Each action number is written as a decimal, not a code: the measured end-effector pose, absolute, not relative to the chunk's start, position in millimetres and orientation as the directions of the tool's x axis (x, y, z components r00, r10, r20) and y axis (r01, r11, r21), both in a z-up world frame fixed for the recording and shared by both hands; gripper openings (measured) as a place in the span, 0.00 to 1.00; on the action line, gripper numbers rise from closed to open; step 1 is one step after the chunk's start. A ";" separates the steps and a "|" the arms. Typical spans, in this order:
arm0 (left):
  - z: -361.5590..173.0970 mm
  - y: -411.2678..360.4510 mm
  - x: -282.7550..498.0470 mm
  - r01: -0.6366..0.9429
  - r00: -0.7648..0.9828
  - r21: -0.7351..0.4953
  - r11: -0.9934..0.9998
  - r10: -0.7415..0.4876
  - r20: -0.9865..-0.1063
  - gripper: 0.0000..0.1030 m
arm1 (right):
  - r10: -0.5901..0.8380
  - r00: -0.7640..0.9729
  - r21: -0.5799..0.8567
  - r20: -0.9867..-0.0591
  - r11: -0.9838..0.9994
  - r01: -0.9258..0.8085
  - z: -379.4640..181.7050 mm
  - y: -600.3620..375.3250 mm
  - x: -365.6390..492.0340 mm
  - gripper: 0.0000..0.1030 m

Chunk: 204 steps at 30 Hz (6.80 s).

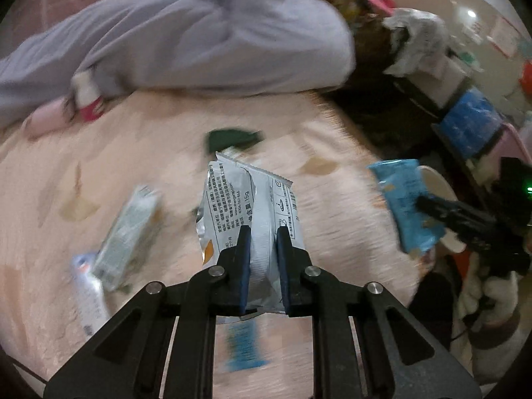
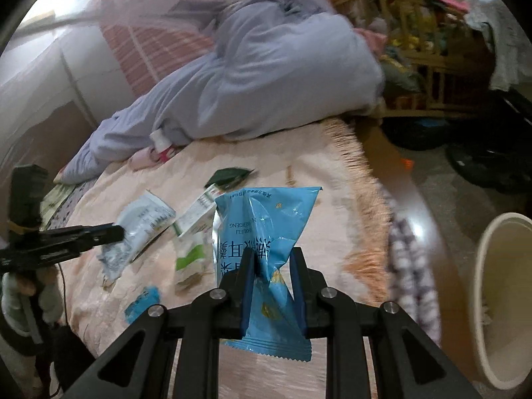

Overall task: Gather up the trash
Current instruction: 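Carry both wrappers over the bucket and open both tools to drop them, then return both tools to the bed over the remaining packets, then grasp the white-green tissue pack with the right tool while the left tool grasps the blue candy, then carry the tissue pack and candy to the bucket and release both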

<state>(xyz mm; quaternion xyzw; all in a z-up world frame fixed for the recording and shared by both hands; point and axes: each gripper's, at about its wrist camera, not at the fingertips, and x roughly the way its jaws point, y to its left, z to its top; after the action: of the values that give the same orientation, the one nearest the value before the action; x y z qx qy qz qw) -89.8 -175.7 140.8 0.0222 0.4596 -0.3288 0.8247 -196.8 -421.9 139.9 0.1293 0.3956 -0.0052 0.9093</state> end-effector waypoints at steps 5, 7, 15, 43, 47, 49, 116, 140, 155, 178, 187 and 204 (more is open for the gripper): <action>158.3 -236.8 -104.5 0.644 0.324 -0.274 0.714 -0.579 -0.748 0.12 | 0.018 0.700 0.220 -0.714 0.955 0.200 148.3 -459.0 -220.4 0.19; 162.2 -264.2 -112.2 0.675 0.297 -0.284 0.681 -0.603 -0.740 0.12 | -0.029 0.701 0.205 -0.713 0.947 0.248 151.2 -478.0 -233.9 0.19; 163.1 -383.7 -143.4 0.772 0.133 -0.368 0.518 -0.698 -0.703 0.12 | -0.197 0.682 0.203 -0.705 0.865 0.459 155.7 -564.2 -289.7 0.20; 151.4 -454.9 -163.4 0.786 0.157 -0.366 0.499 -0.733 -0.662 0.58 | -0.310 0.589 0.246 -0.746 0.694 0.677 123.4 -650.9 -342.5 0.50; 143.3 -429.0 -160.0 0.756 0.271 -0.275 0.593 -0.667 -0.694 0.58 | -0.286 0.596 0.228 -0.751 0.734 0.639 120.9 -630.1 -327.3 0.50; 140.4 -415.7 -158.7 0.738 0.313 -0.248 0.628 -0.643 -0.699 0.58 | -0.275 0.601 0.226 -0.750 0.748 0.624 121.0 -620.9 -321.2 0.50; 51.4 -116.6 -126.8 0.378 0.339 -0.243 0.893 -0.378 -0.862 0.20 | 0.177 0.419 0.123 -0.890 0.981 -0.152 30.7 -276.8 -76.6 0.33; 111.5 -274.2 -133.3 0.567 0.375 -0.230 0.791 -0.497 -0.782 0.20 | 0.006 0.630 0.149 -0.776 0.974 0.174 127.8 -447.0 -204.7 0.21; 125.9 -373.8 -153.3 0.700 0.322 -0.202 0.685 -0.554 -0.768 0.20 | -0.132 0.622 0.159 -0.772 0.907 0.389 138.4 -553.7 -276.9 0.21; 125.6 -397.4 -161.5 0.723 0.290 -0.212 0.657 -0.567 -0.771 0.20 | -0.147 0.616 0.179 -0.774 0.882 0.436 131.7 -578.3 -294.8 0.21; 126.3 -406.0 -163.3 0.733 0.273 -0.224 0.642 -0.580 -0.767 0.20 | -0.156 0.611 0.183 -0.776 0.872 0.455 129.7 -585.8 -299.6 0.21; 131.6 -436.6 -167.7 0.757 0.193 -0.298 0.582 -0.634 -0.748 0.20 | -0.195 0.597 0.186 -0.778 0.836 0.516 126.2 -611.7 -317.7 0.21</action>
<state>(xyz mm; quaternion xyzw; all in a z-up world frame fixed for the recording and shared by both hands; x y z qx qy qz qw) -167.7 -436.6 131.6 0.0687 0.4460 -0.4521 0.7694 -317.7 -611.7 126.2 0.2007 0.4000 -0.2040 0.8707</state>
